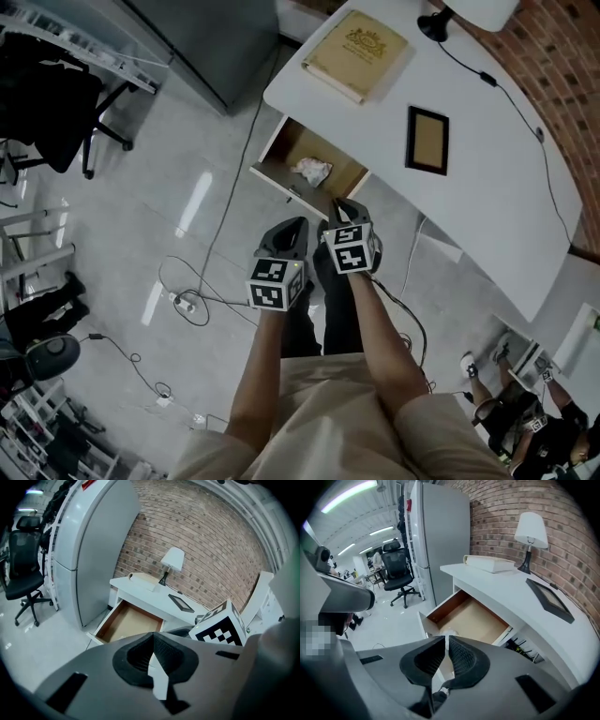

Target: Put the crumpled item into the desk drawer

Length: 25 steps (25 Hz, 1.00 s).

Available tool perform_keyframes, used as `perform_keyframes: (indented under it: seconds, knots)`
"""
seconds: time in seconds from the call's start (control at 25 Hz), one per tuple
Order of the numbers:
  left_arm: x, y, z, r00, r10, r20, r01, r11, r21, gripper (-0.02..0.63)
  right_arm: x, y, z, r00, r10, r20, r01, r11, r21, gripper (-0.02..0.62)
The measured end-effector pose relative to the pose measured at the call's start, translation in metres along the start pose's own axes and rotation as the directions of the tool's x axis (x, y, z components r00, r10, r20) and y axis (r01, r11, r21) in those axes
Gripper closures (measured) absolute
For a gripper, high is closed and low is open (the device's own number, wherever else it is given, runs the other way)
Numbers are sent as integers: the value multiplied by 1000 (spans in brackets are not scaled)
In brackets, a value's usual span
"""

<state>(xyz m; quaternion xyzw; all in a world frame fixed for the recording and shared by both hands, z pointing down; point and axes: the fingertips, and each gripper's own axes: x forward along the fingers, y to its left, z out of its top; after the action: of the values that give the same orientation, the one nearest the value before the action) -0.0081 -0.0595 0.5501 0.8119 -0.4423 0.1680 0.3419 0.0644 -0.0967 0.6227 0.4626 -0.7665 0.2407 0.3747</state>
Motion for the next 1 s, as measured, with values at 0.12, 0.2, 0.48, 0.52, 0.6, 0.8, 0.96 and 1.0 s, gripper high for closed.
perform_keyframes:
  seconds: [0.12,0.2,0.48,0.52,0.6,0.8,0.96,1.0]
  knots:
    - [-18,-10,10,1000,-9,6,9,1000,29,591,-28,14,6,999,10,30,-12,999,50,549]
    - [-30,-18,14,1000,-17,5,16,999,45,591,-49,22,11,998,8,54,-11,998,55,549]
    - [-69,-34,27,1000,-29,13,27,996,89,591,-111,48,30,991,-6,133,-6,995,95,549]
    - [-73,-37,29,999,-30,13,29,995,95,591,-119,52,31,990,-5,142,-11,994,108,549]
    - [-82,-46,29,999,-36,11,35,993,112,591,-134,61,29,987,-2,160,-20,991,131,549]
    - [-99,-64,25,998,-57,20,54,989,135,591,-162,77,22,981,7,191,-34,990,137,549]
    - [-116,-67,17,997,-75,0,74,986,151,591,-174,87,17,982,-2,190,-29,987,160,549]
    - [-122,-67,14,997,-77,-6,77,985,152,591,-178,93,17,981,12,196,-47,983,176,549]
